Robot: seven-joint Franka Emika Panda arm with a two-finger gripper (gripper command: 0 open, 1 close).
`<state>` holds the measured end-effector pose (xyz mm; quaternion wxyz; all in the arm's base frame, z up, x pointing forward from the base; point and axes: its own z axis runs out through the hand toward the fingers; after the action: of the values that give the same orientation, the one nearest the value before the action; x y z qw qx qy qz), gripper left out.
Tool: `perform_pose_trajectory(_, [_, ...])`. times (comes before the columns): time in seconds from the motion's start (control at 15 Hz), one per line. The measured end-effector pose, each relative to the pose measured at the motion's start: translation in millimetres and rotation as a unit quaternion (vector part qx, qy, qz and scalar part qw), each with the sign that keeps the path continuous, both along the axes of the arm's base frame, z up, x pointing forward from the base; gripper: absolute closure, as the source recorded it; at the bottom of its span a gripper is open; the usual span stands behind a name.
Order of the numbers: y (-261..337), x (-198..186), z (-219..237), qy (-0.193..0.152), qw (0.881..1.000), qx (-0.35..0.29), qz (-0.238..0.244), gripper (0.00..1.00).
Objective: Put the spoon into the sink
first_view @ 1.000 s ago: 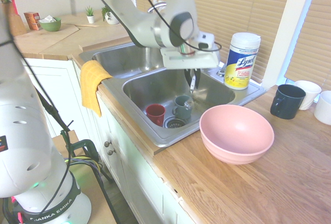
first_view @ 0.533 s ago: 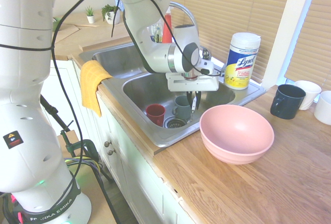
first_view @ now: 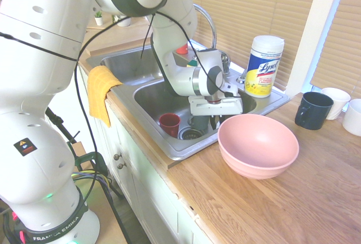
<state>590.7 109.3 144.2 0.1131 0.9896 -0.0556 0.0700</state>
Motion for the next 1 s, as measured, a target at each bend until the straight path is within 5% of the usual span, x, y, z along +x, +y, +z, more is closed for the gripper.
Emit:
perform_pose_trajectory(0.13, [1.0, 1.8, -6.8, 0.000, 1.000, -0.003, 0.001, 1.00])
perform_pose_trajectory(0.2, [0.9, 2.0, -8.2, 0.000, 1.000, -0.004, 0.001, 0.00])
perform_pose_trajectory(1.0, [-4.9, 11.2, -3.6, -0.012, 1.000, 0.002, -0.018, 0.00])
